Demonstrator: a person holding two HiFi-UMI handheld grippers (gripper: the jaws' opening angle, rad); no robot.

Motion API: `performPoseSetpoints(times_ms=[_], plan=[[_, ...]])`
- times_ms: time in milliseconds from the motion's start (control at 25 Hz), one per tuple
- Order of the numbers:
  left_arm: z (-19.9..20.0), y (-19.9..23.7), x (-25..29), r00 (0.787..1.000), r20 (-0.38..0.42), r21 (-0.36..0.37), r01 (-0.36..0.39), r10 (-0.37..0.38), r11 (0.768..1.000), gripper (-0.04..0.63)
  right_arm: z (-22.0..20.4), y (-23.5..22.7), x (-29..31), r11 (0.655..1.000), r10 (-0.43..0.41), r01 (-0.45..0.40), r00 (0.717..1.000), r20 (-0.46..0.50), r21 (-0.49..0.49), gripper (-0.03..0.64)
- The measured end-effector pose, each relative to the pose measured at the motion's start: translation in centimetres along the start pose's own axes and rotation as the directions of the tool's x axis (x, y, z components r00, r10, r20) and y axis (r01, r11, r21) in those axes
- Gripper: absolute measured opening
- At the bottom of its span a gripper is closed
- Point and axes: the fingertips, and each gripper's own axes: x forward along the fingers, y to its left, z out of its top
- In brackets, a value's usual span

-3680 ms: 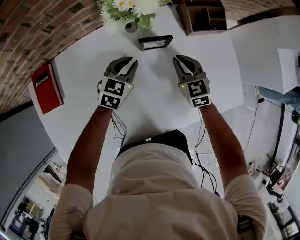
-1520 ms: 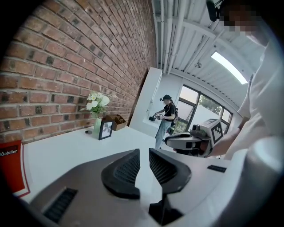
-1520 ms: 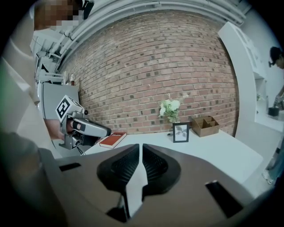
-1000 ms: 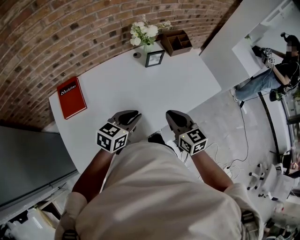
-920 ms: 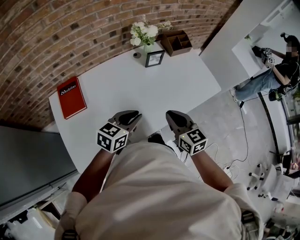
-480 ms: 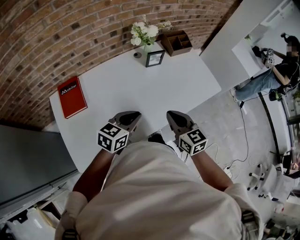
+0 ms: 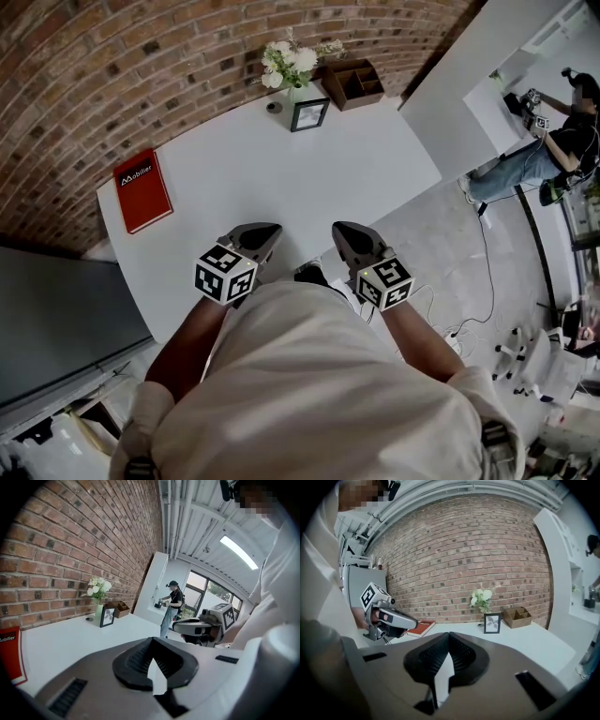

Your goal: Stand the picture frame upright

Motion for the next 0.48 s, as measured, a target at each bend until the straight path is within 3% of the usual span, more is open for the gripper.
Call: performPoseSetpoints(times_ms=[480], plan=[[-0.73,0.09,0.14,1.000,-0.005,-0.024,0.000,0.000,1.000,-0.005,-0.85,0.05,0.07,1.000,0.013,-0.013,1.000,-0.017,0.001,0.005]])
